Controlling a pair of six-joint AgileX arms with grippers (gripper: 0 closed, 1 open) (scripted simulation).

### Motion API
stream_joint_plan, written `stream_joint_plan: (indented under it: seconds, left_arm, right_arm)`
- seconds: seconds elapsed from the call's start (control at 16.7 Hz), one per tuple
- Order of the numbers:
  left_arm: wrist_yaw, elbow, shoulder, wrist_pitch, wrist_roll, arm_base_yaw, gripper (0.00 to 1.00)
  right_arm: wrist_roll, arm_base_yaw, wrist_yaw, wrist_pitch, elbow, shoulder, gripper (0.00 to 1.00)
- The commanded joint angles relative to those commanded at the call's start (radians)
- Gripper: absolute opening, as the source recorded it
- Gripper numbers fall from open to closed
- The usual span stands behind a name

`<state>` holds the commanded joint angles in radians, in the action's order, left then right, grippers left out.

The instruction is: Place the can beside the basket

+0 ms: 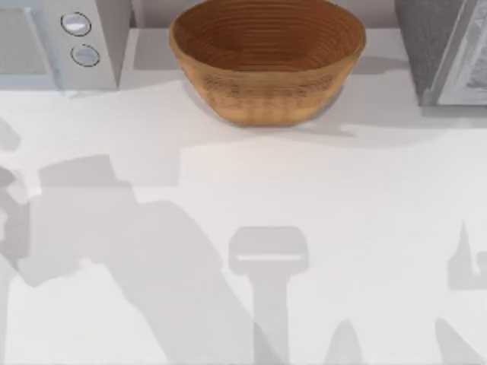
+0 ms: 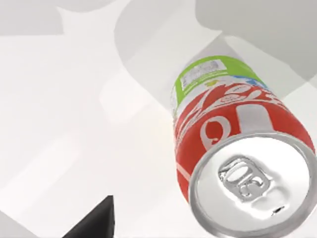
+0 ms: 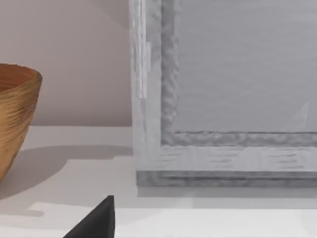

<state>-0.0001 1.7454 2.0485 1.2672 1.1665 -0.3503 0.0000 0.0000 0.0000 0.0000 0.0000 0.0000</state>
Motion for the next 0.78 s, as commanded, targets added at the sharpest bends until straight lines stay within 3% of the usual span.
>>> stream_joint_plan:
  seconds: [0.48, 0.72, 0.78]
  left_arm:
    - [0.001, -0.168, 0.041, -0.207, 0.003, -0.006, 1.00]
    - [0.001, -0.175, 0.043, -0.215, 0.004, -0.007, 1.00]
    - [0.001, -0.175, 0.043, -0.215, 0.004, -0.007, 0.92]
  right_arm:
    - [0.000, 0.000, 0.000, 0.000, 0.000, 0.000, 1.00]
    - [0.000, 0.000, 0.000, 0.000, 0.000, 0.000, 1.00]
    - [0.000, 0.000, 0.000, 0.000, 0.000, 0.000, 1.00]
